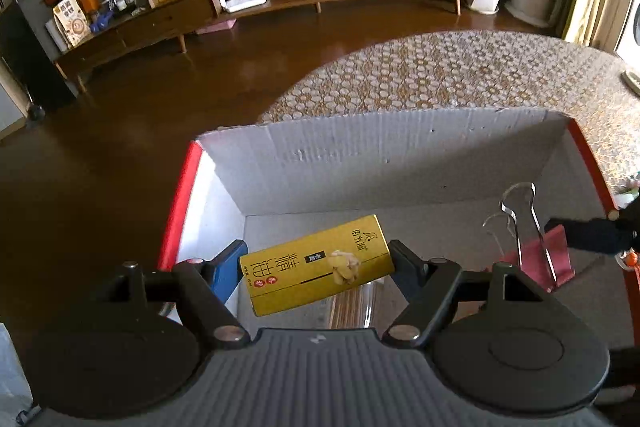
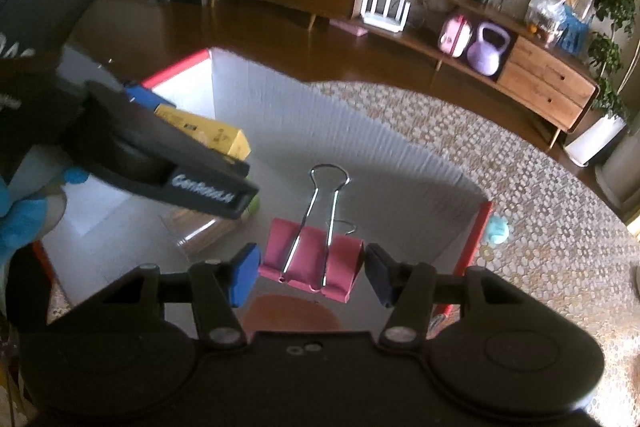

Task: Organize rigid objects
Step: 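Release the yellow box with the left tool while the right tool drops the binder clip into the box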

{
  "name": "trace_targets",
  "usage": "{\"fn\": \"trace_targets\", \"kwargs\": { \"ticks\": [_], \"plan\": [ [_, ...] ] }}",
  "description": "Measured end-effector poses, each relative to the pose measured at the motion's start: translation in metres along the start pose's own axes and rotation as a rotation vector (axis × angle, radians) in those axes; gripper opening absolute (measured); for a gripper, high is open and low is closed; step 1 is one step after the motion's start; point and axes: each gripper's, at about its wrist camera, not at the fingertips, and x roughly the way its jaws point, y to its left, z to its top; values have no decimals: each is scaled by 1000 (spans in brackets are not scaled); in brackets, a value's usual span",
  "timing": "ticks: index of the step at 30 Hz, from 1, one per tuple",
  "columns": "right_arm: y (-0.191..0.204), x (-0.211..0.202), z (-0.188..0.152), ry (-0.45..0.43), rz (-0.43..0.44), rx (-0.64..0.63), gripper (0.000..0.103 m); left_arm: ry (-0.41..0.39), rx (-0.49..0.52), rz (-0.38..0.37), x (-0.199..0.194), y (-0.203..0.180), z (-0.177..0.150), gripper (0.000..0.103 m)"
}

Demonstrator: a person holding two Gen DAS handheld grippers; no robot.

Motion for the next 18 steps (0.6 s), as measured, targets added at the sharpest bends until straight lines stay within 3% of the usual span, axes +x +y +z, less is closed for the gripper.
{"fn": "trace_targets", "kwargs": {
  "ticks": [6,18],
  "plan": [
    [-2,10,-1,62,10,20,57,32,20,1,16,-9,6,76],
    [6,8,-4,70,-12,-30,56,54,8,-7,25,-9,9,76]
  ]
}}
